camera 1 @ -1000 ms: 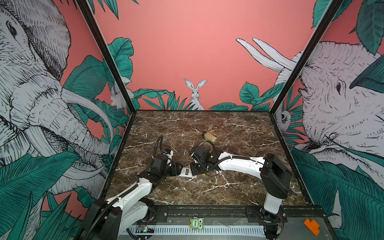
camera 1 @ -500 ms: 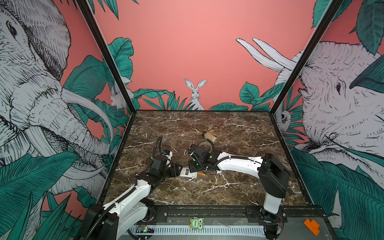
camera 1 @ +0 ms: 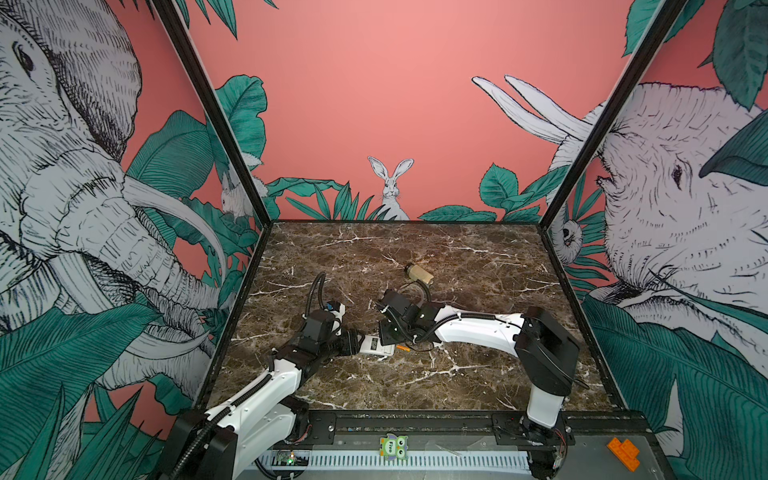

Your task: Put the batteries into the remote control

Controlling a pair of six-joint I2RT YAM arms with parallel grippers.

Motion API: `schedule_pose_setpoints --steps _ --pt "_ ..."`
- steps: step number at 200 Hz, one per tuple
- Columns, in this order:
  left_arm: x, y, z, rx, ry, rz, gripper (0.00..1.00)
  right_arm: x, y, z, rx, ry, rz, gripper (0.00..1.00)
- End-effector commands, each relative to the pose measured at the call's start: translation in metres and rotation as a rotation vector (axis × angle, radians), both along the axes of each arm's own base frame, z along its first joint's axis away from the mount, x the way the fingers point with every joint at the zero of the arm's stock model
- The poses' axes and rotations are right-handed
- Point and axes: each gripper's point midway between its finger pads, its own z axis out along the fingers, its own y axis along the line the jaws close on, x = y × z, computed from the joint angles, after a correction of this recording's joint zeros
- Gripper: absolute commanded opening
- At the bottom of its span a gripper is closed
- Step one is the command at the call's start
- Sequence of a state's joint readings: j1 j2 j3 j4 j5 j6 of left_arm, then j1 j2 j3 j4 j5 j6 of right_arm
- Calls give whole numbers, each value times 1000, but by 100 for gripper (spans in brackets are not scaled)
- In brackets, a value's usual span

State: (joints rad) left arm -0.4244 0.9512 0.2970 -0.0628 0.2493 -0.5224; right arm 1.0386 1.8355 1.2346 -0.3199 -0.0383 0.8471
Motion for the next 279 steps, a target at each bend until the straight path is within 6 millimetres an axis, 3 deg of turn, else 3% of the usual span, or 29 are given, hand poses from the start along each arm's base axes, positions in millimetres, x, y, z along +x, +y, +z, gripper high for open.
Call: schedule_pose_setpoints --steps 1,120,183,279 --pt "-3 1 1 -4 9 -3 66 5 -1 -6 12 16 -73 0" --pt "-12 -2 1 -35 94 12 65 3 0 -18 65 43 -129 0" --pt "-18 -10 5 -48 152 -39 65 9 -8 -25 80 -33 -208 0" --pt "-21 -4 -6 28 217 -48 61 14 6 -33 88 -43 -203 0"
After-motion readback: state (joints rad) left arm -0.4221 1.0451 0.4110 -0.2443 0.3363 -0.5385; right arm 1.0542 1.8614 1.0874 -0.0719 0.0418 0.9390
